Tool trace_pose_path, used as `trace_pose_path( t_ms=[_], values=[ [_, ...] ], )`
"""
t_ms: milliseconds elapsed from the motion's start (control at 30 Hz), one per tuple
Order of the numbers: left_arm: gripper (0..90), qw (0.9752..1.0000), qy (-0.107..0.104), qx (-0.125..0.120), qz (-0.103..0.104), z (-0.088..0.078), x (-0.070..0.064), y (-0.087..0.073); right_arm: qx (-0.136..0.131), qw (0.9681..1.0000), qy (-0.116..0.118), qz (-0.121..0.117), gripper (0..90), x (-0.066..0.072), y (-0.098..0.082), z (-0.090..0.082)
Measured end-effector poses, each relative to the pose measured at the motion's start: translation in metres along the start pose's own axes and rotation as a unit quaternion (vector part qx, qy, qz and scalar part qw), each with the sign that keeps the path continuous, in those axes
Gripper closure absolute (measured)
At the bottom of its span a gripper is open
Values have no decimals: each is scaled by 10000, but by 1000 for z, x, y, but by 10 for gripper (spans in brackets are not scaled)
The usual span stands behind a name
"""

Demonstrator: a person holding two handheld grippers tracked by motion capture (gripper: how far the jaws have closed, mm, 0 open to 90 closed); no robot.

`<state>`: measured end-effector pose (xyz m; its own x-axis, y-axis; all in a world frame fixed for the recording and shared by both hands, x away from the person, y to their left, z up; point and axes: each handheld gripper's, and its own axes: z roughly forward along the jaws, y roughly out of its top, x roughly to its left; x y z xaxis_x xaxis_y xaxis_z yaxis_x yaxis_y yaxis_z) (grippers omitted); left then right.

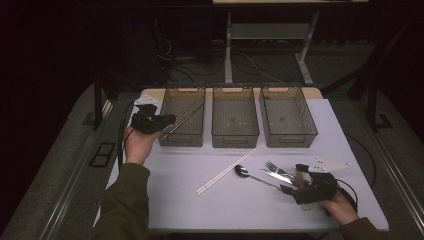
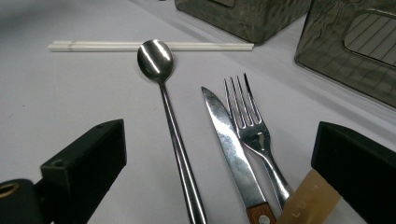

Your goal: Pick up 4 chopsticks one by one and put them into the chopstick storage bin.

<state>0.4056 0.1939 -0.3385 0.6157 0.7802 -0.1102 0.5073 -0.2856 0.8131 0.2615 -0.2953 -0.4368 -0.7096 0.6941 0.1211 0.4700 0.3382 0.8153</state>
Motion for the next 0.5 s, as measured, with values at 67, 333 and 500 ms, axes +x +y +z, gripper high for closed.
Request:
trace_pose_path(
  t_ms=[67, 333, 500],
  values=[
    [842, 9999, 71, 72, 29, 4, 2, 5, -8, 10000, 6, 8, 32, 0, 0, 0],
    [842, 9991, 265, 335, -35, 26, 11, 18, -31, 10000, 7, 14, 32, 0, 0, -1],
    [842, 9975, 414, 549, -139, 39, 22, 22, -40, 10000, -13, 12, 32, 0, 0, -2]
  ],
)
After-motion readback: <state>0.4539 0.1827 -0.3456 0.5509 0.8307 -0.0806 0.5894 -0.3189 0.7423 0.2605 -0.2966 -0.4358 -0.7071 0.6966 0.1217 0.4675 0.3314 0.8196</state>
